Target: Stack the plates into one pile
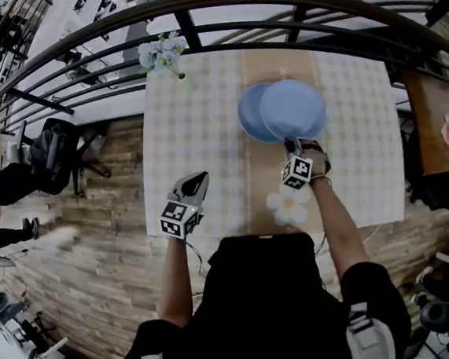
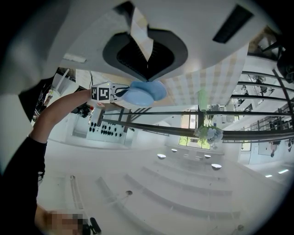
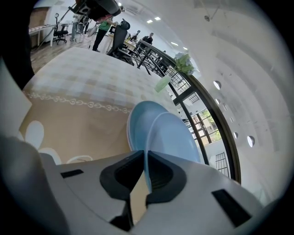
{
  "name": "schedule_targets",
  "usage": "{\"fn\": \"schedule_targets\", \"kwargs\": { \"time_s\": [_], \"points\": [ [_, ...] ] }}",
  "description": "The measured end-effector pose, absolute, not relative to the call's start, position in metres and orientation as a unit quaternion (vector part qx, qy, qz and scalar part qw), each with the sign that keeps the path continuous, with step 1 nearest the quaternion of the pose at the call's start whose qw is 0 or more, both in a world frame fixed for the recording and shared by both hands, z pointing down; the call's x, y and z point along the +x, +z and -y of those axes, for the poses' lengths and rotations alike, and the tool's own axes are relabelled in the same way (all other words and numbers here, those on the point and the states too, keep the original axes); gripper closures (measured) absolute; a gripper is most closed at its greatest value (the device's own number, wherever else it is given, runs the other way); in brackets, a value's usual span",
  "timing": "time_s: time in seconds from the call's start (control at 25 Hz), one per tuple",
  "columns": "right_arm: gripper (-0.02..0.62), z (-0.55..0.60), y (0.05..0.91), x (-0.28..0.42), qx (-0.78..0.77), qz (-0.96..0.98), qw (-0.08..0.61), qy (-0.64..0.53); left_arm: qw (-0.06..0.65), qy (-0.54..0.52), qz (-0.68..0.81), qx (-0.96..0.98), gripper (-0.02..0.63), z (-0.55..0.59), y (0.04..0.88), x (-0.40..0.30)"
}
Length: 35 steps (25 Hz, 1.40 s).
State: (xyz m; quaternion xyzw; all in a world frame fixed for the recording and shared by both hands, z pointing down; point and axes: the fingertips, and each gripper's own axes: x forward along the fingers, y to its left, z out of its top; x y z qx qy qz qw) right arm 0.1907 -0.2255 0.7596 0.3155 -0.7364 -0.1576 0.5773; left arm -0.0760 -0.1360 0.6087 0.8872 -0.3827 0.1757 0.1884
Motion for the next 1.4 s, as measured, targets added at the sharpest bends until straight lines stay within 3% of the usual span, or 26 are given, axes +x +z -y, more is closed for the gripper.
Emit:
{"fn": "schedule_targets", "kwargs": {
  "time_s": [1.4],
  "points": [
    [0.575, 0.244, 0.785, 0.117, 0.261, 0.761, 0.571, -0.161, 0.194, 0.171, 0.384, 0.886, 0.603, 0.146, 0.625, -0.111]
  ]
}}
